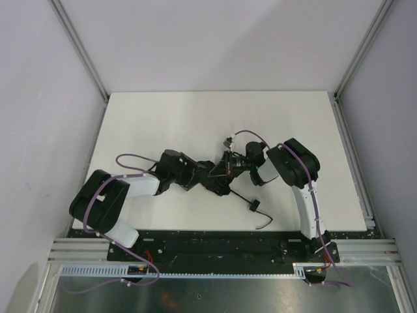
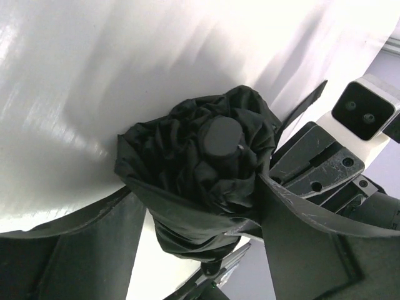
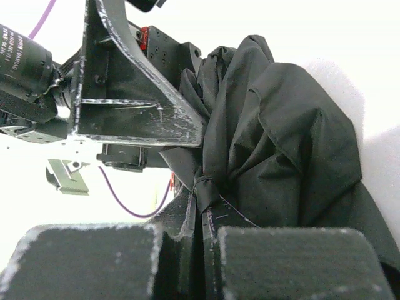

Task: Put away the umbrella

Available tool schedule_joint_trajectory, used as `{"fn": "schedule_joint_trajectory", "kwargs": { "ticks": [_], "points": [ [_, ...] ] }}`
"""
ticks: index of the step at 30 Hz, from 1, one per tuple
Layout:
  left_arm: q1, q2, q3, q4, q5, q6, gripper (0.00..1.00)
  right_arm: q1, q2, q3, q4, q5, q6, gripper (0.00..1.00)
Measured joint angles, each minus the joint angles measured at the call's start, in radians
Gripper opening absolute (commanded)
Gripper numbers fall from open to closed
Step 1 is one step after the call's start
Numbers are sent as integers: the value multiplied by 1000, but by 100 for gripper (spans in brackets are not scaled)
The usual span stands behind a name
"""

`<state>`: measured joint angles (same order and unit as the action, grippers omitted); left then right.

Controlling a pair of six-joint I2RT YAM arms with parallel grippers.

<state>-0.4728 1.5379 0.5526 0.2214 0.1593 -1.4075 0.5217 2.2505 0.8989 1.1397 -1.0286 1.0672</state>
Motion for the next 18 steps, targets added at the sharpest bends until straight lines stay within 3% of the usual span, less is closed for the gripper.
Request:
{"fn": "schedule_joint_trajectory", "kwargs": {
  "ticks": [8, 10, 13, 18],
  "points": [
    [0, 74, 32, 39, 1, 6, 26, -14, -10, 10, -46, 0, 8, 1],
    [0, 86, 37, 53, 2, 21, 15, -14, -22, 18, -91, 3, -13, 9],
    [-1, 91, 40, 66, 2, 35, 9, -13, -48, 35, -190, 6, -64, 26],
    [-5, 91, 39, 77, -7, 55, 7, -2, -157, 99, -521, 37, -246, 47]
  ]
}}
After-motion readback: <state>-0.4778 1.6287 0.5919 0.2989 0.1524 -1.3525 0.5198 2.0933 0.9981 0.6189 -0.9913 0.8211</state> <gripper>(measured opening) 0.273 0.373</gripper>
